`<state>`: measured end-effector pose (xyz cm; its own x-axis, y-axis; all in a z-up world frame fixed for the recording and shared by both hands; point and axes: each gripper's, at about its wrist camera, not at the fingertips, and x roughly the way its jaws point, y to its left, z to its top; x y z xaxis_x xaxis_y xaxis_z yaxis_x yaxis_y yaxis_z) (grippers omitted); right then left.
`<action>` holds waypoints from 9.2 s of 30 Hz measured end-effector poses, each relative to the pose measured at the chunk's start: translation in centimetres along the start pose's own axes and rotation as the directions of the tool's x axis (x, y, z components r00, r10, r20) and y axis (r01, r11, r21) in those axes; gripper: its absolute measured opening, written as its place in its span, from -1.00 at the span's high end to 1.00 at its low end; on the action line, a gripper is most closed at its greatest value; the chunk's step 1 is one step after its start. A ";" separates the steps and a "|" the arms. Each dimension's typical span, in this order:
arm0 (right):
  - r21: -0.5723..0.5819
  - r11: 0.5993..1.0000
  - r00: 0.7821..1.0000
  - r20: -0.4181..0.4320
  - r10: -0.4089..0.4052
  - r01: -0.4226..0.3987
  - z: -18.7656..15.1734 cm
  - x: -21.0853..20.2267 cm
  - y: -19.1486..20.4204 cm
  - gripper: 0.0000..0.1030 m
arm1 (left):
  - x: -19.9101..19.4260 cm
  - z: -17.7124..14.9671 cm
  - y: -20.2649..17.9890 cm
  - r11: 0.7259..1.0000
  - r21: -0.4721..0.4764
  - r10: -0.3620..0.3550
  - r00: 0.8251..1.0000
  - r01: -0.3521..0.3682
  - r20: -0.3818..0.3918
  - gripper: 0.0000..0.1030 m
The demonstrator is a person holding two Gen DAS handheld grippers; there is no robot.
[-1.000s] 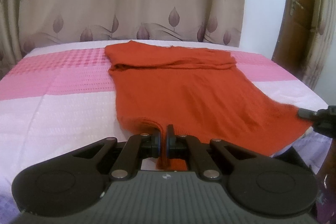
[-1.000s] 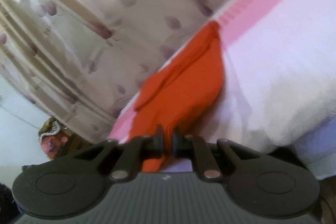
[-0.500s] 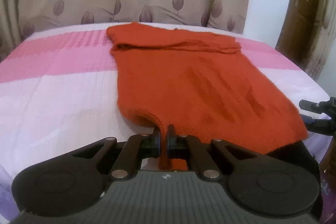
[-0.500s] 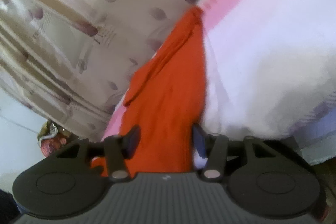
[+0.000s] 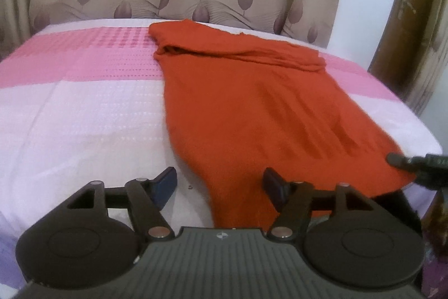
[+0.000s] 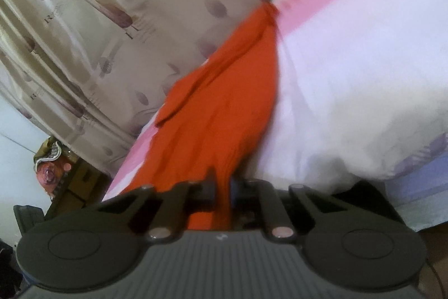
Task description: Fold small clothes
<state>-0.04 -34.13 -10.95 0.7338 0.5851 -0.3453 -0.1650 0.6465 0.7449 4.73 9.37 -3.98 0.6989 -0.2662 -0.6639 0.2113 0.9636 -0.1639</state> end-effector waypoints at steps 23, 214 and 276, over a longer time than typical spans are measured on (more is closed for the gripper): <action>-0.006 0.999 0.999 -0.026 0.047 -0.048 0.4 -0.2 -0.2 0.82 | -1.3 1.0 1.7 0.983 -0.121 -0.137 0.990 0.140 0.037 0.87; -0.511 0.849 0.985 -0.016 -0.169 0.137 22.0 23.7 0.3 0.83 | 16.6 19.9 7.7 0.995 -0.071 0.084 0.964 -0.068 0.251 -0.48; -0.406 0.902 0.982 0.169 -0.082 0.146 25.0 22.4 0.1 0.86 | 19.2 22.7 5.2 0.990 -0.052 0.140 0.940 -0.130 0.311 0.93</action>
<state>32.89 -33.20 -4.37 0.8458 0.4385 -0.3037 -0.3099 0.8673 0.3895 34.71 8.67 -1.01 0.8992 -0.1237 -0.4196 0.0829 0.9900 -0.1143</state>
